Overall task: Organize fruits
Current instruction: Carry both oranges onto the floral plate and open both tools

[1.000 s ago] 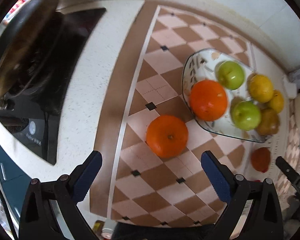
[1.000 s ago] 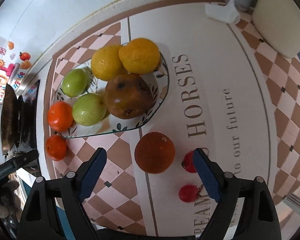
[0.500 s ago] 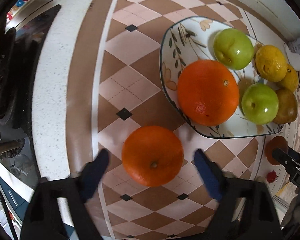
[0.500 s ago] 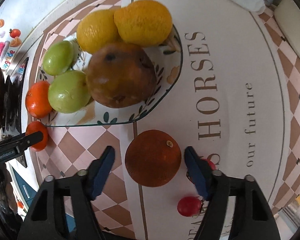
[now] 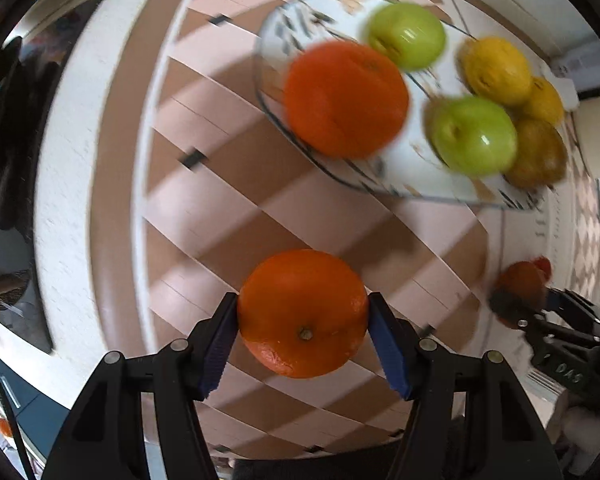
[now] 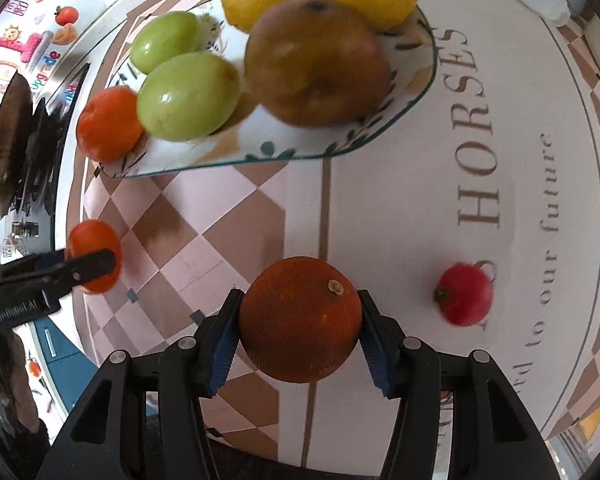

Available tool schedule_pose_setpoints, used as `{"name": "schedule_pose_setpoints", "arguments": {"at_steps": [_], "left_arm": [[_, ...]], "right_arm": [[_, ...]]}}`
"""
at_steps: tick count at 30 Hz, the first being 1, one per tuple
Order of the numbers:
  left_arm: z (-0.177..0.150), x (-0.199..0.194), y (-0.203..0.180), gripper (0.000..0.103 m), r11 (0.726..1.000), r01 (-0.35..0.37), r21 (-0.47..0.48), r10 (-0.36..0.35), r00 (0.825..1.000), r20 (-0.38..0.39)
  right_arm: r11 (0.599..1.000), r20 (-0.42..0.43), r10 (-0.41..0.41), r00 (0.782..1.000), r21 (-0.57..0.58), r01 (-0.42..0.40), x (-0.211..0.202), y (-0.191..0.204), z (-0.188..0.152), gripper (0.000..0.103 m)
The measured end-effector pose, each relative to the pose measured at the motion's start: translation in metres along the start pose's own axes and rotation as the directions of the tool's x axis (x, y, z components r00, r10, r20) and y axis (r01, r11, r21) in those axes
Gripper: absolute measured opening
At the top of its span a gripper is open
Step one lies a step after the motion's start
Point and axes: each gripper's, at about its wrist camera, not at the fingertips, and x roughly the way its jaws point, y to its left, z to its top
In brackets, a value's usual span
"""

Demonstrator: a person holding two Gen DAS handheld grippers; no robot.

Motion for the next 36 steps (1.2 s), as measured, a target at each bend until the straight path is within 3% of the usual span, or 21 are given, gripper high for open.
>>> {"name": "schedule_pose_setpoints", "arguments": {"at_steps": [4, 7, 19, 27, 31, 36], "left_arm": [[-0.008, 0.006, -0.005, 0.061, 1.0, -0.01, 0.002, 0.01, 1.0, -0.008], [-0.011, 0.007, -0.004, 0.061, 1.0, -0.015, 0.001, 0.015, 1.0, -0.006], [-0.006, 0.012, -0.013, 0.061, 1.0, -0.008, 0.007, 0.008, 1.0, -0.008], [-0.004, 0.013, -0.014, 0.061, 1.0, -0.011, 0.014, 0.011, 1.0, -0.009], [-0.005, -0.003, -0.016, 0.061, 1.0, -0.002, 0.012, 0.002, 1.0, 0.015], [0.004, -0.042, -0.024, 0.061, 0.999, 0.043, 0.024, -0.045, 0.996, 0.071]], "right_arm": [[1.0, 0.014, -0.004, 1.0, 0.015, 0.004, 0.002, -0.002, 0.001, 0.058], [1.0, 0.017, -0.012, 1.0, 0.025, 0.012, 0.0, -0.004, 0.0, 0.065], [0.999, 0.044, -0.003, 0.999, 0.044, 0.001, -0.014, -0.02, -0.005, 0.066], [1.0, 0.074, -0.026, 0.997, -0.014, 0.027, -0.017, -0.008, -0.005, 0.058], [0.999, 0.093, -0.012, 0.996, -0.037, 0.015, -0.027, -0.003, -0.006, 0.057], [0.997, 0.145, 0.066, 0.987, -0.042, -0.061, -0.056, 0.008, 0.007, 0.057]]}}
